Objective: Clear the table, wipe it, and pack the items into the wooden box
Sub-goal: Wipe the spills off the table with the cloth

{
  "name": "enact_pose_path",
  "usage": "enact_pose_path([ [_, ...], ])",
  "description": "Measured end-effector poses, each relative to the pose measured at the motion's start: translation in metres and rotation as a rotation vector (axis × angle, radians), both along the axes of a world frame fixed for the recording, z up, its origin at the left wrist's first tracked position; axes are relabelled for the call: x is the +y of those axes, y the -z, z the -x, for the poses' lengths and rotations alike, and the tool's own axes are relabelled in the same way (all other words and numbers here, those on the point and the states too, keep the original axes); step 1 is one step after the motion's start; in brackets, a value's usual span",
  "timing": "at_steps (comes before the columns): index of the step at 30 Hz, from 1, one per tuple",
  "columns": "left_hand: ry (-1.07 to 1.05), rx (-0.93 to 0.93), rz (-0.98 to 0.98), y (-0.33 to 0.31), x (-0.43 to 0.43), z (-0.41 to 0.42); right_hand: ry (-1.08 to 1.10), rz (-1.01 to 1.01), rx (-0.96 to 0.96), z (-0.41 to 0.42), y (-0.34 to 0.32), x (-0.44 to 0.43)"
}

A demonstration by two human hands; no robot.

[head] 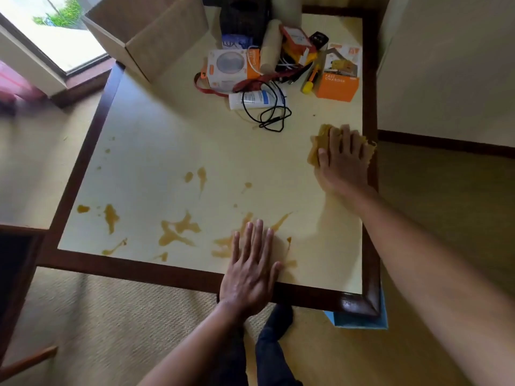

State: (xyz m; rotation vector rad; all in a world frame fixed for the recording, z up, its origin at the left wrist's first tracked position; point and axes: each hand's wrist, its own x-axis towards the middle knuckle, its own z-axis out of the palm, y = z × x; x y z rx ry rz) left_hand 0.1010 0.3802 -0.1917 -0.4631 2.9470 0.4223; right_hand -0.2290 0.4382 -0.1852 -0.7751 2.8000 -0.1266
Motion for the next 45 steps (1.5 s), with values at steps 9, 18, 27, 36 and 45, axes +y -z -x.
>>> enact_pose_path([
  [9,0.020,0.019,-0.034,0.002,0.001,0.000,-0.365,-0.008,-0.067,-0.175,-0.007,0.099],
  [18,-0.001,0.028,-0.047,0.003,0.002,-0.001,-0.121,-0.004,-0.001,-0.158,0.004,0.058],
  [27,-0.081,0.189,-0.076,-0.021,-0.060,-0.054,0.134,0.013,0.003,-0.263,0.000,0.042],
  [36,-0.446,0.051,-0.005,-0.009,-0.239,-0.155,0.089,0.019,-0.009,-0.337,0.000,-0.098],
  [45,-0.676,0.045,-0.093,-0.006,-0.333,-0.179,-0.205,0.028,-0.069,-0.391,0.006,-0.176],
])
